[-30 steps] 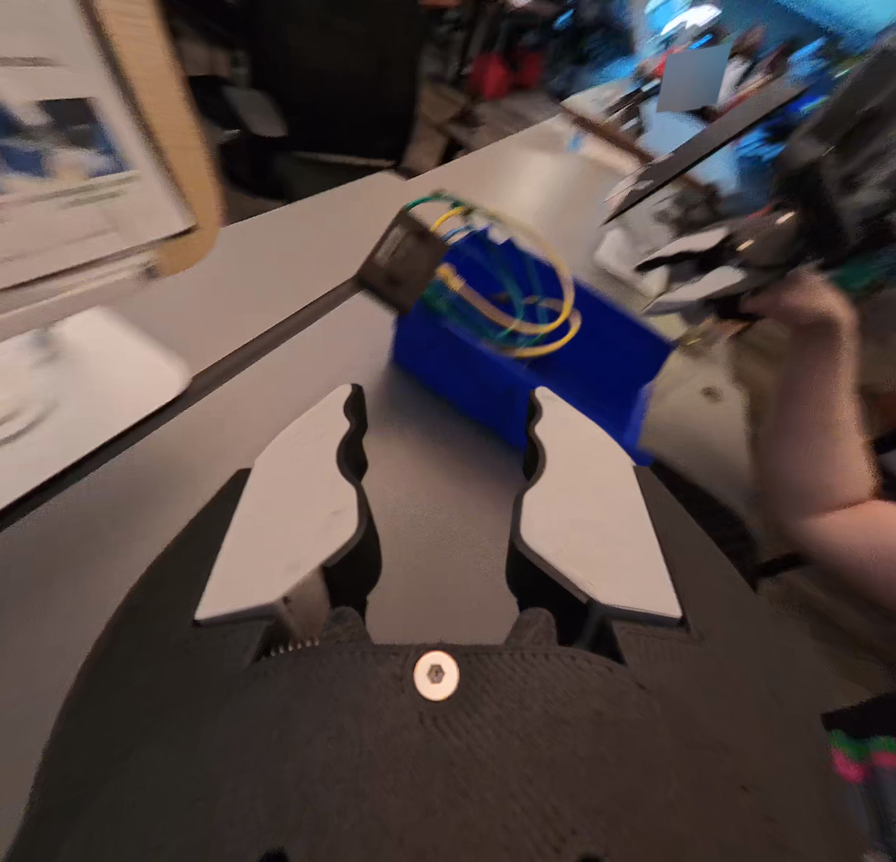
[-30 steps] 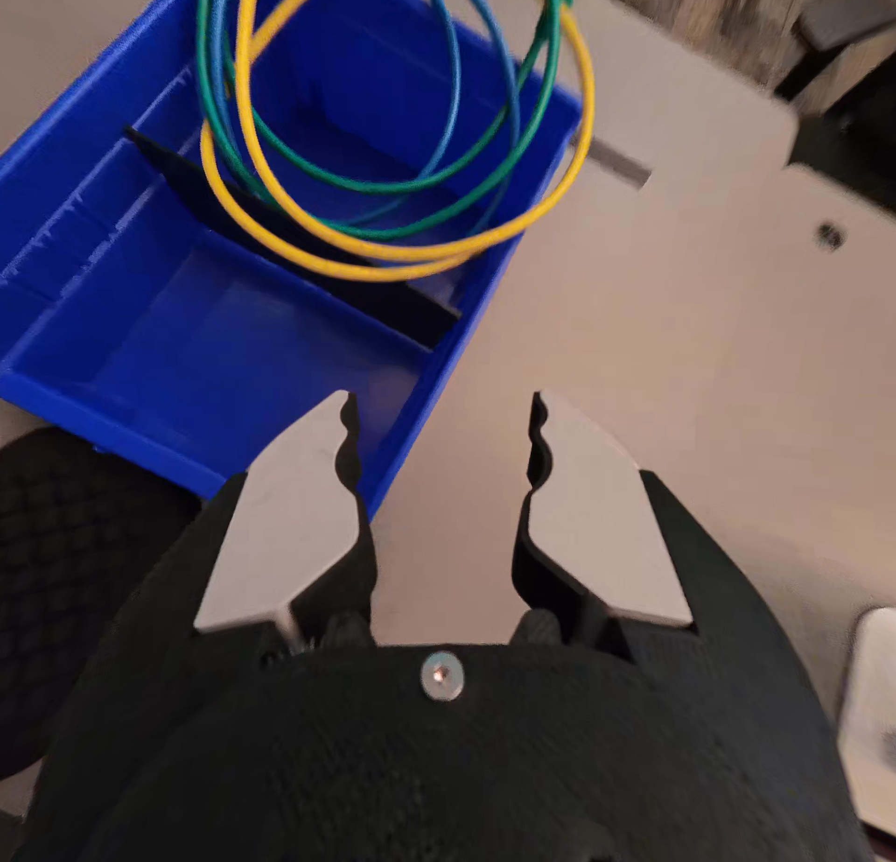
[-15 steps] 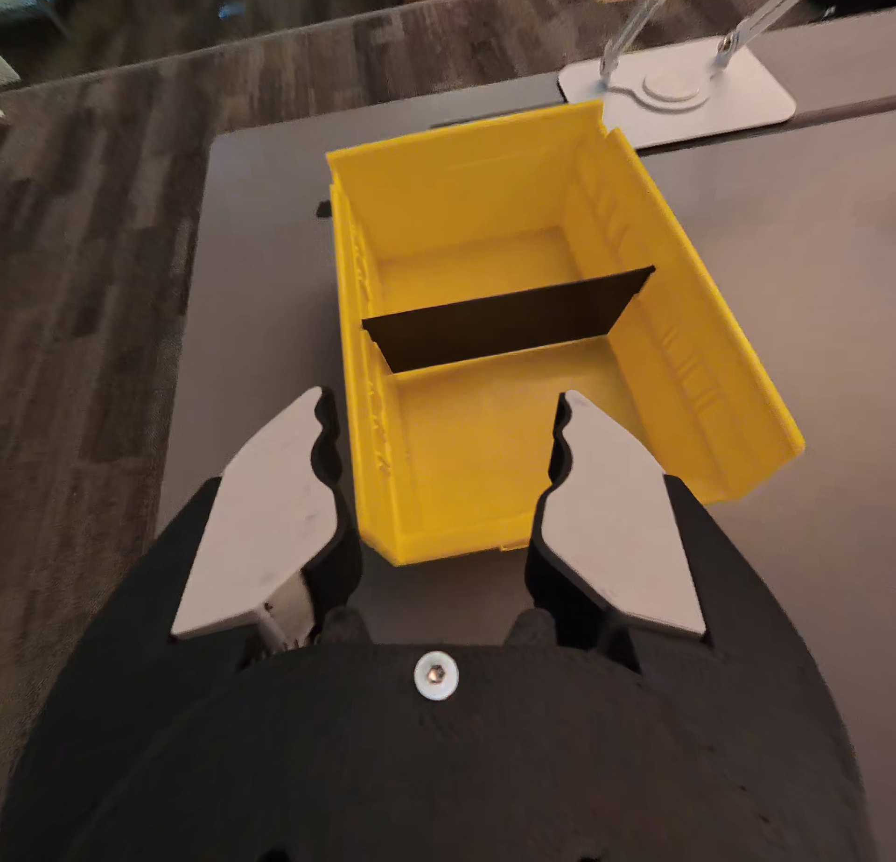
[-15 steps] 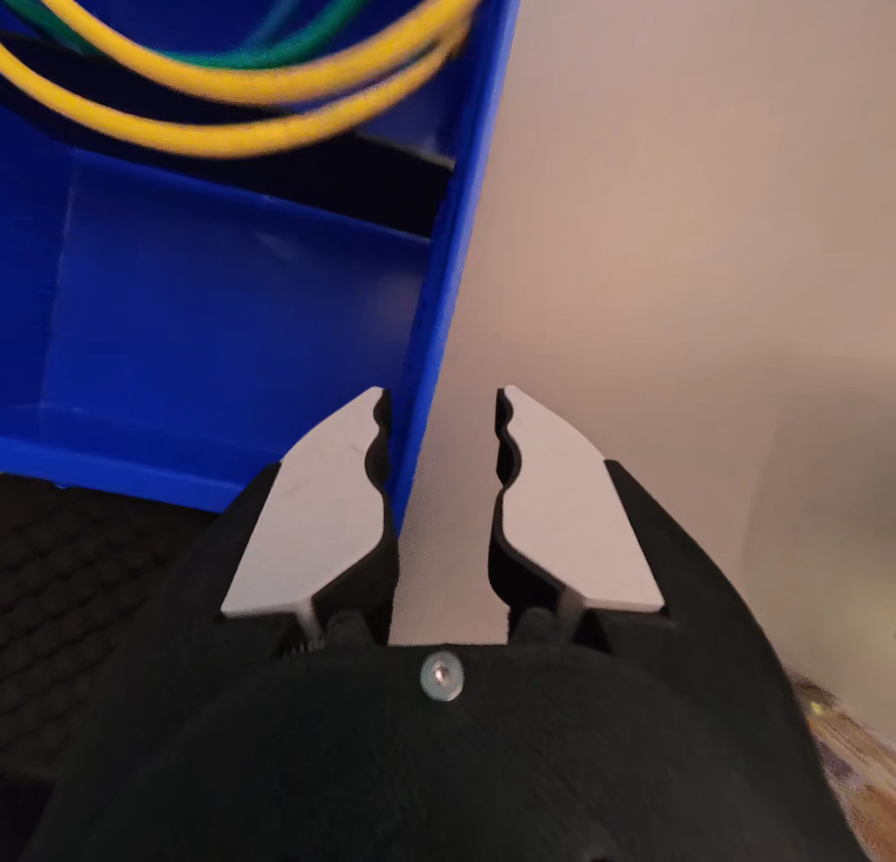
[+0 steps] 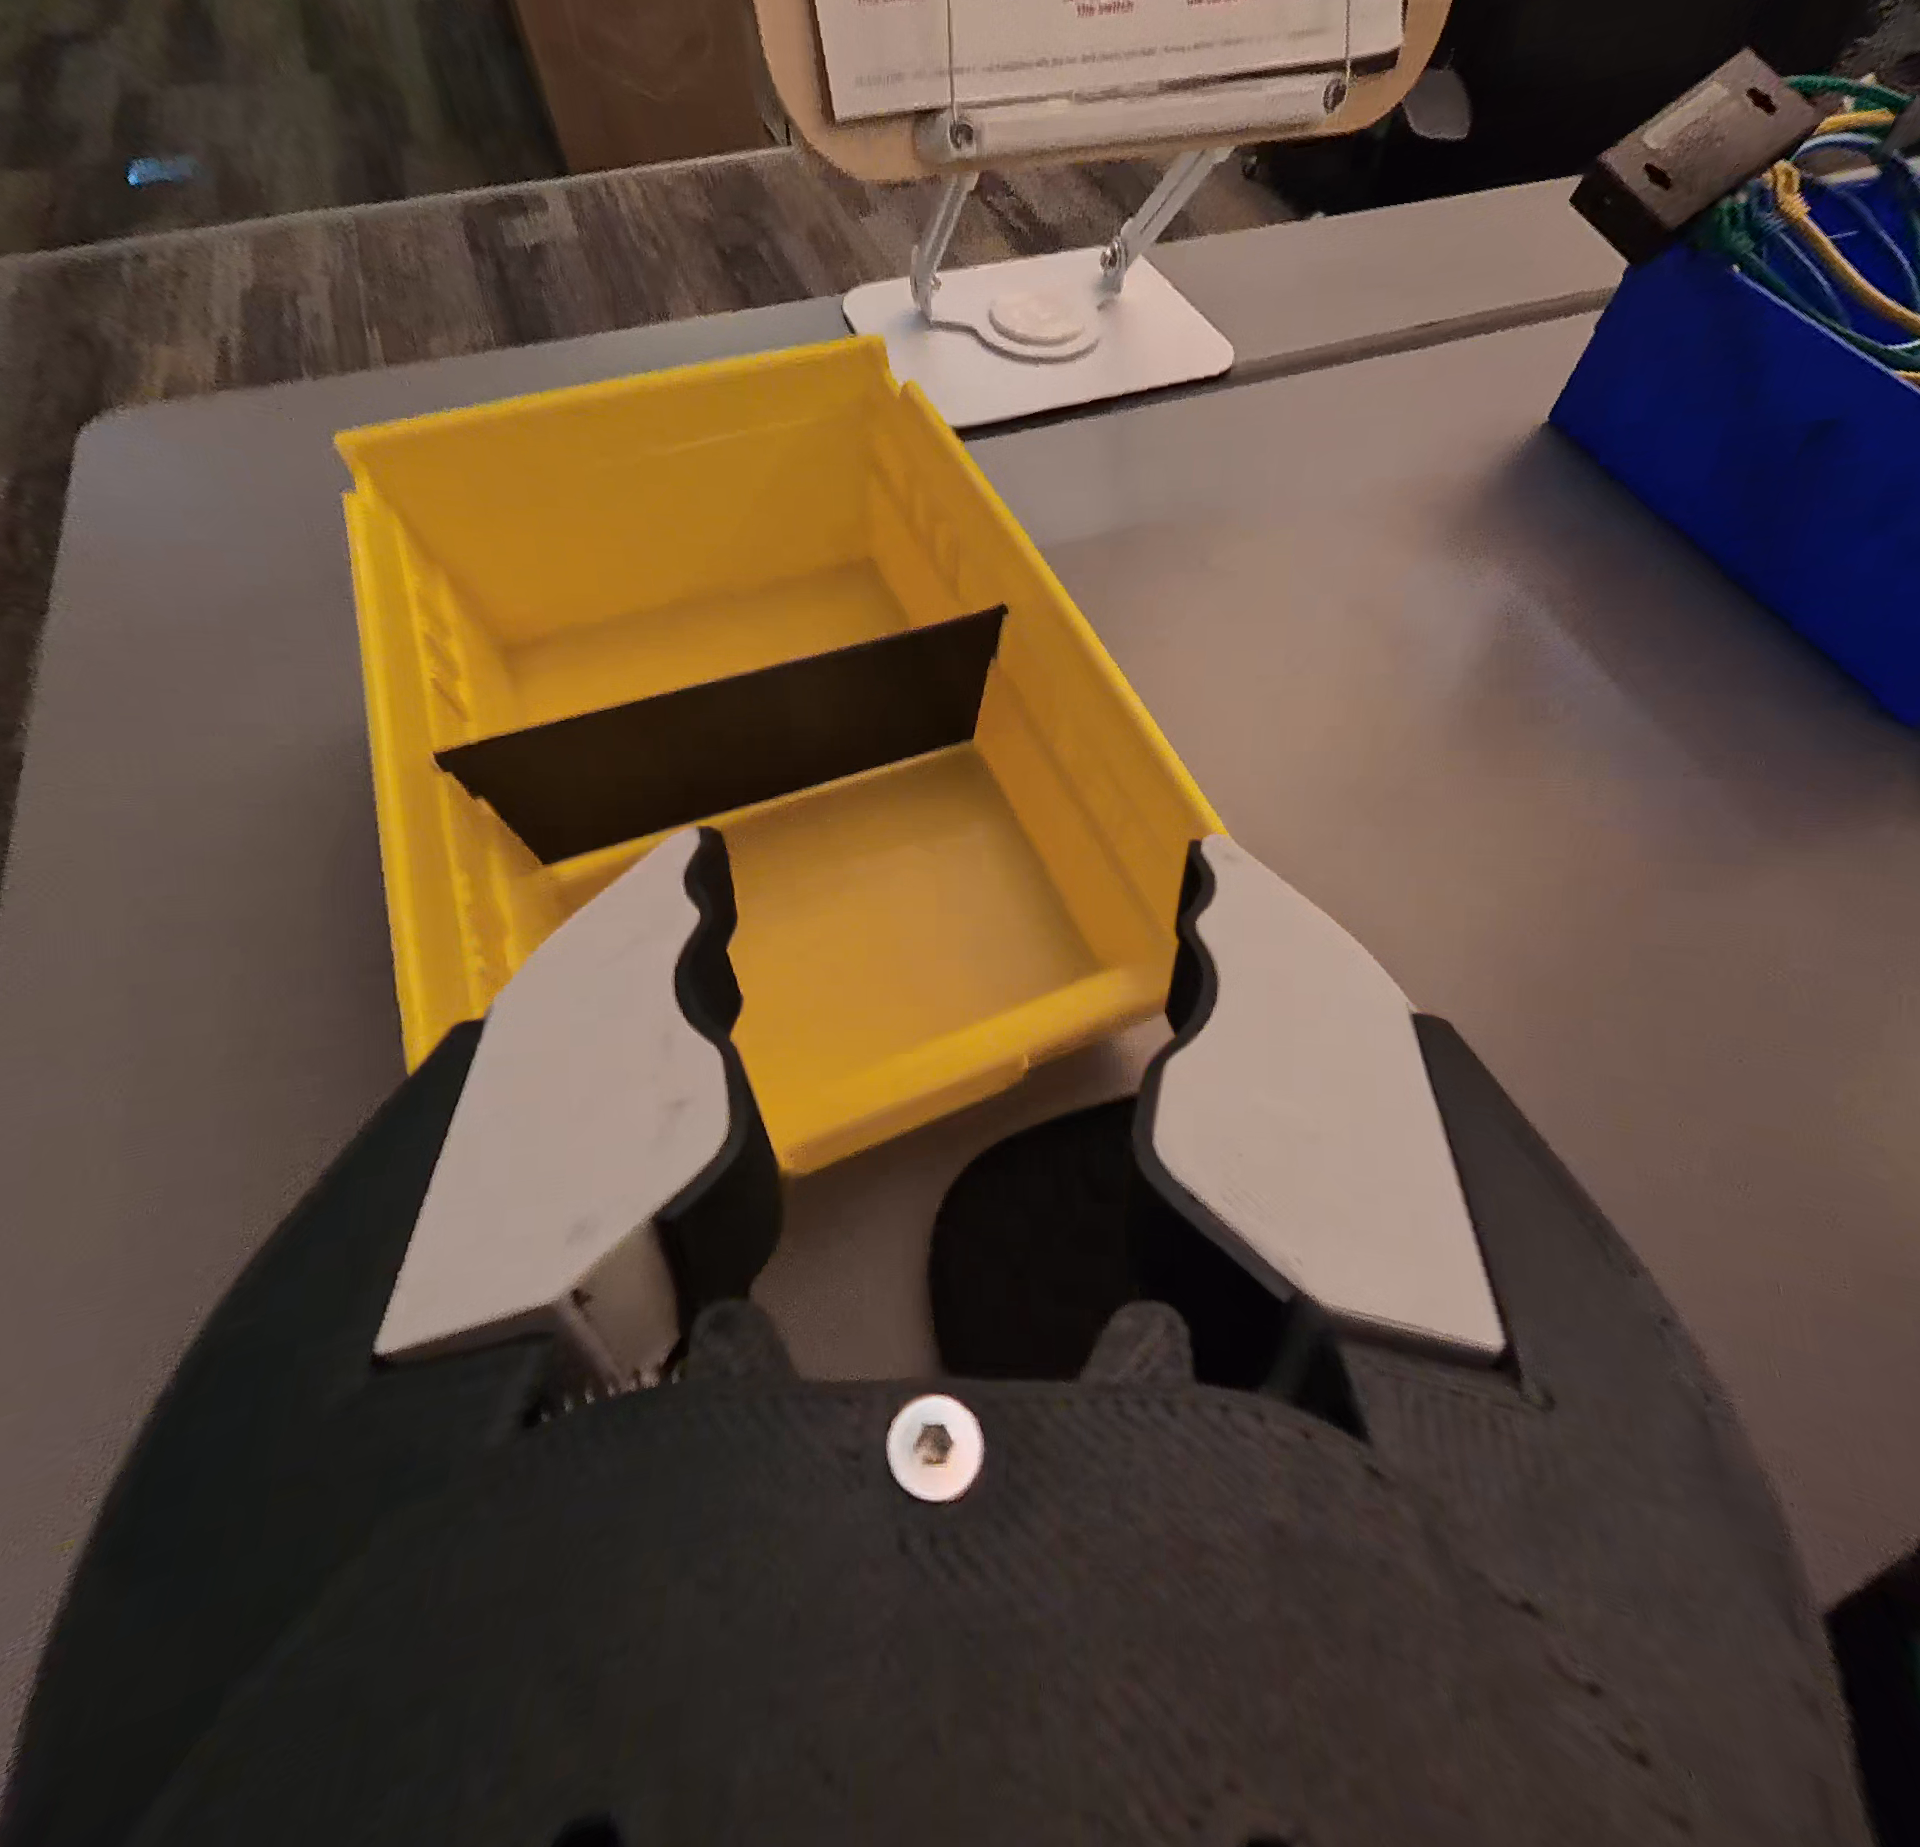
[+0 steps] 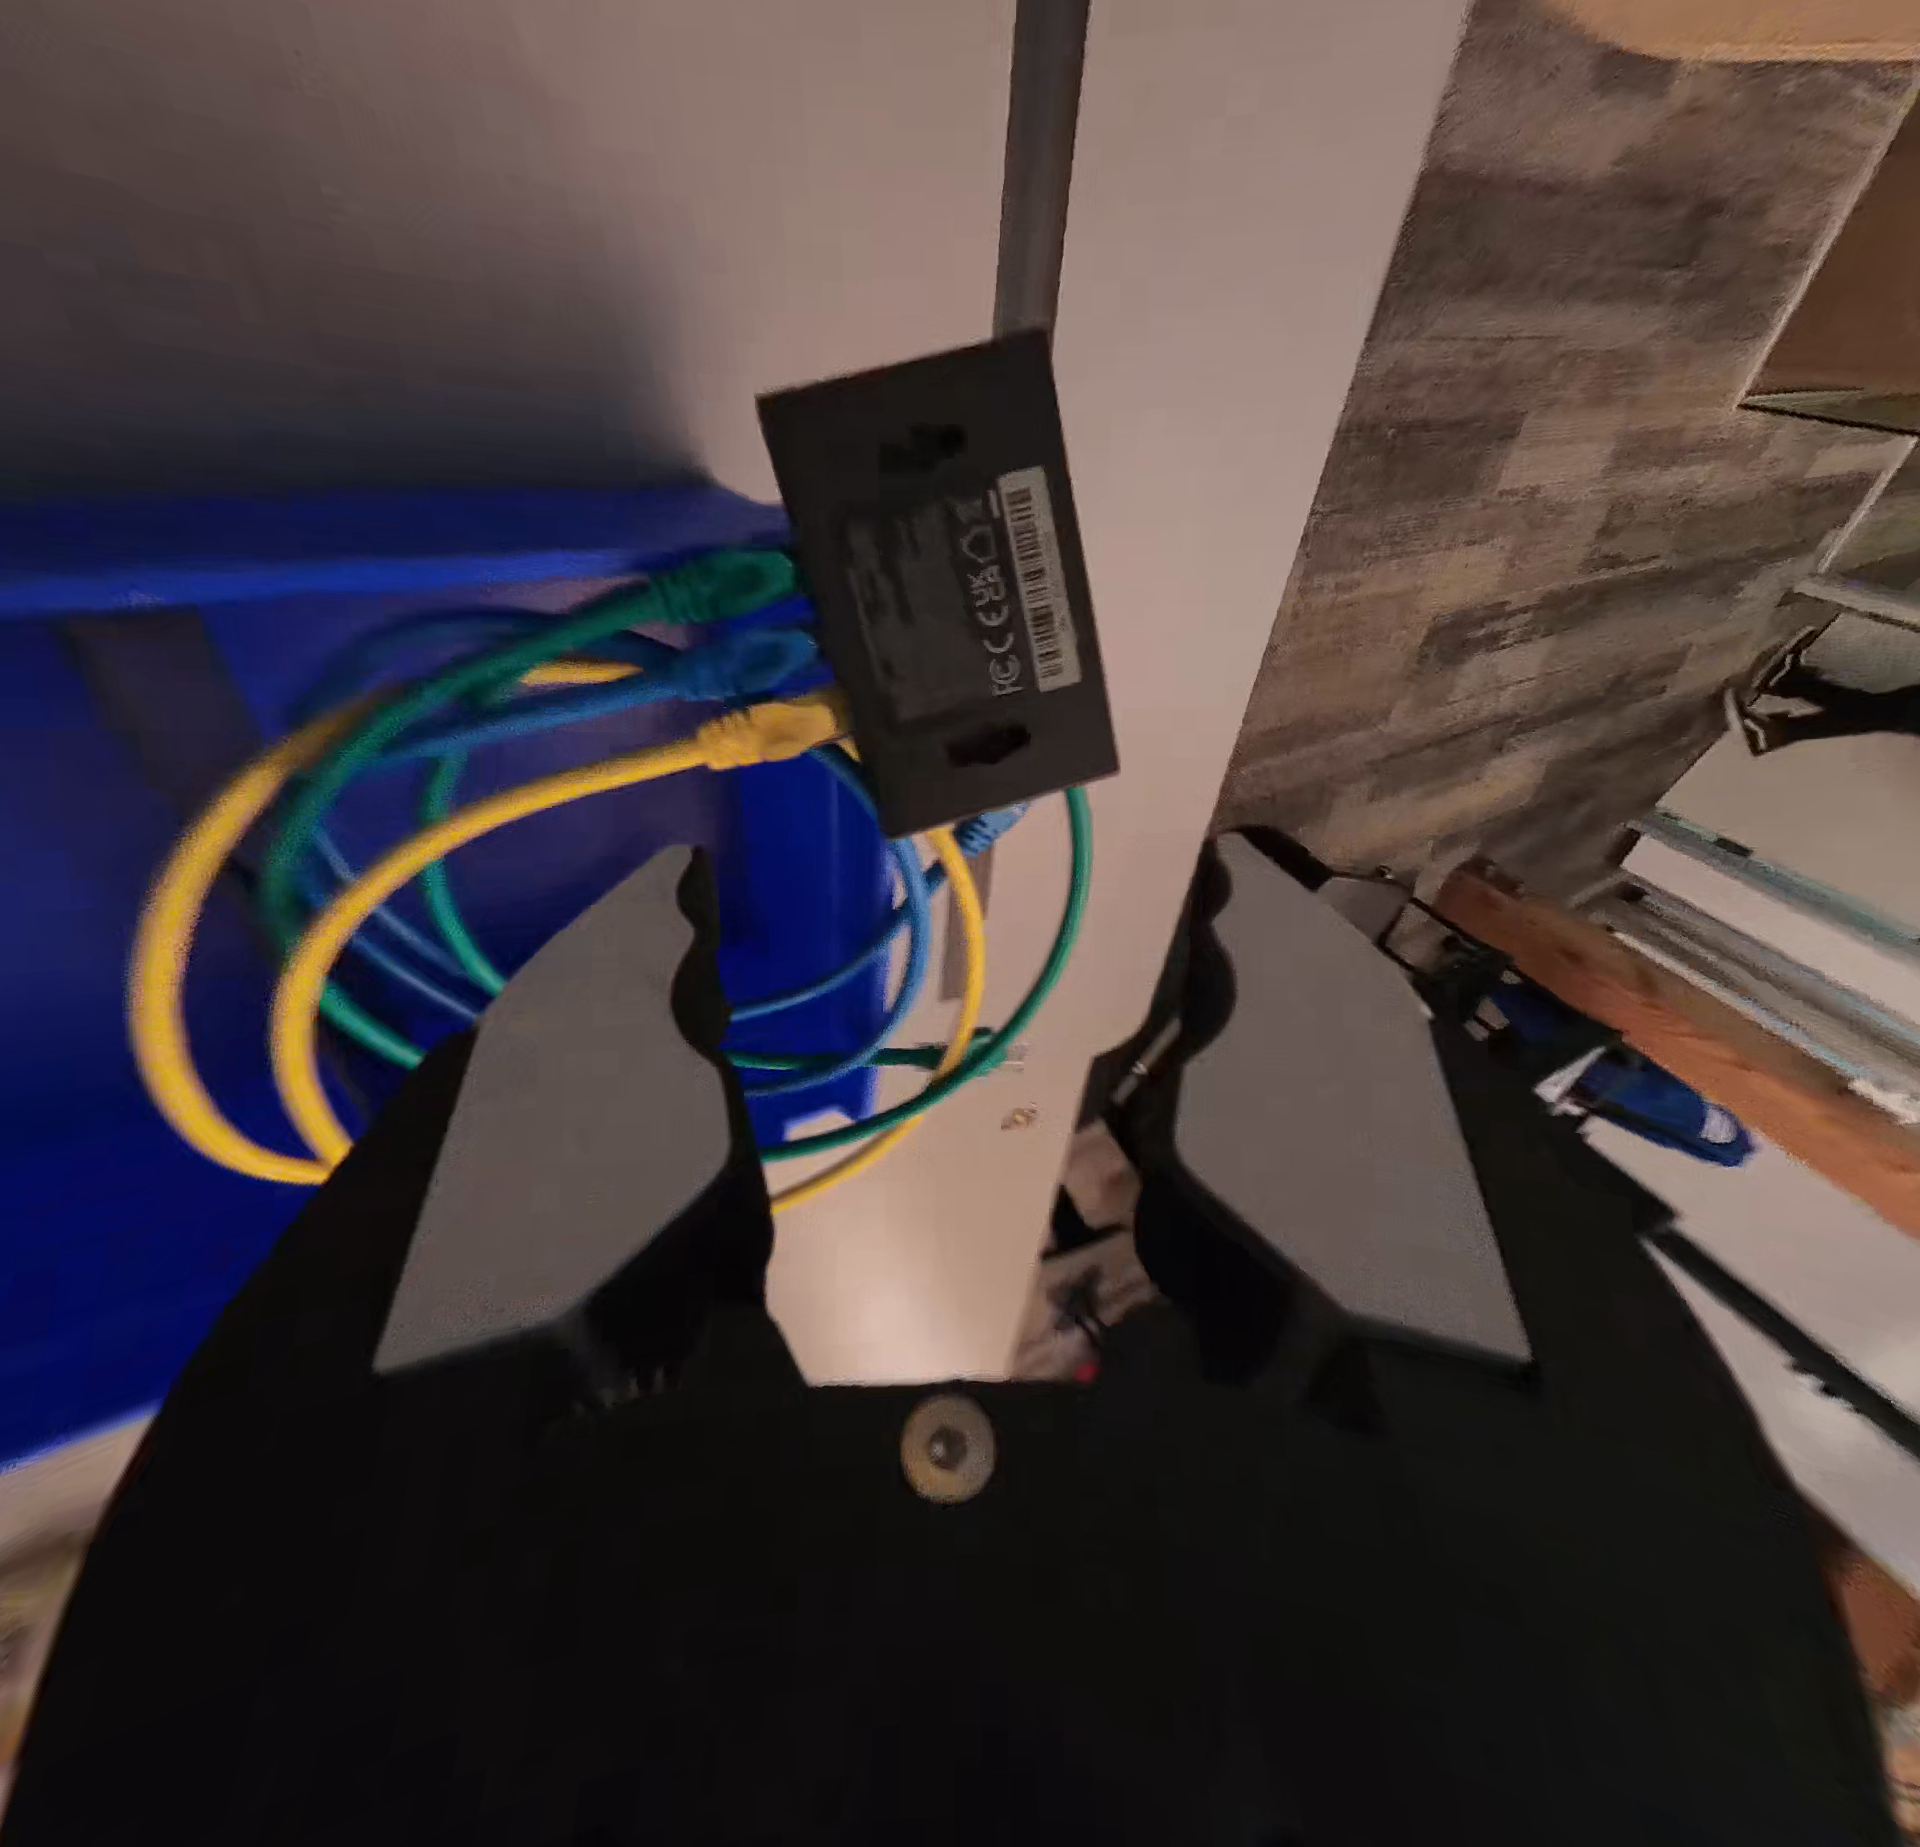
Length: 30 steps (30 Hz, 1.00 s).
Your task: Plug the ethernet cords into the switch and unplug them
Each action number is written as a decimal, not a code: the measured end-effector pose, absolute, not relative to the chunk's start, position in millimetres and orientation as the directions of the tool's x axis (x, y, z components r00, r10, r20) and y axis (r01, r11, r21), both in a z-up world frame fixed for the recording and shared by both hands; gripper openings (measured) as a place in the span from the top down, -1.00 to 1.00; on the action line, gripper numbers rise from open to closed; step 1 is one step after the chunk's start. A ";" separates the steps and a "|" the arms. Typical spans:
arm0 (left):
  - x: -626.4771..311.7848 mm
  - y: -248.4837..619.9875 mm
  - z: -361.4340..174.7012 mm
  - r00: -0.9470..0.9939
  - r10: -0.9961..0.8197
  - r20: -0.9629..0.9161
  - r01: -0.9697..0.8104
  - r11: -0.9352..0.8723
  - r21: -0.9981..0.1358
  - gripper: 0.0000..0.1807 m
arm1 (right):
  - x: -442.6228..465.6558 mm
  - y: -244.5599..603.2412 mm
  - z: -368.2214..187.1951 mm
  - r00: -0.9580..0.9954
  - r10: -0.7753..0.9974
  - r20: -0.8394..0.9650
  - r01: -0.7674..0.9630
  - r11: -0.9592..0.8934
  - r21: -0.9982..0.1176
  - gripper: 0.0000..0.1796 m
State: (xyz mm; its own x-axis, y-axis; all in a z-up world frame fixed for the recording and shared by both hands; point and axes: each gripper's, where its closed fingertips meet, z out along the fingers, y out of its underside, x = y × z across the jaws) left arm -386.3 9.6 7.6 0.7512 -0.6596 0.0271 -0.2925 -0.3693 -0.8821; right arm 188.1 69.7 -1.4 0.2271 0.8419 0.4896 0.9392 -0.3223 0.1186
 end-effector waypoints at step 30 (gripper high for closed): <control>-358.4 -17.0 37.1 0.722 -0.685 0.095 -0.170 -0.309 -0.936 0.18 | 233.4 64.7 -16.8 0.086 0.390 0.917 0.973 -0.230 0.006 0.39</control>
State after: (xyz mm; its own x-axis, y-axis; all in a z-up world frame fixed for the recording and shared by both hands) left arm -358.4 -17.0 37.1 0.7219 -0.6854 0.0951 -0.1701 -0.3090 -0.9357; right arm 233.4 64.7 -16.8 0.0864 0.3895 0.9170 0.9732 -0.2301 0.0060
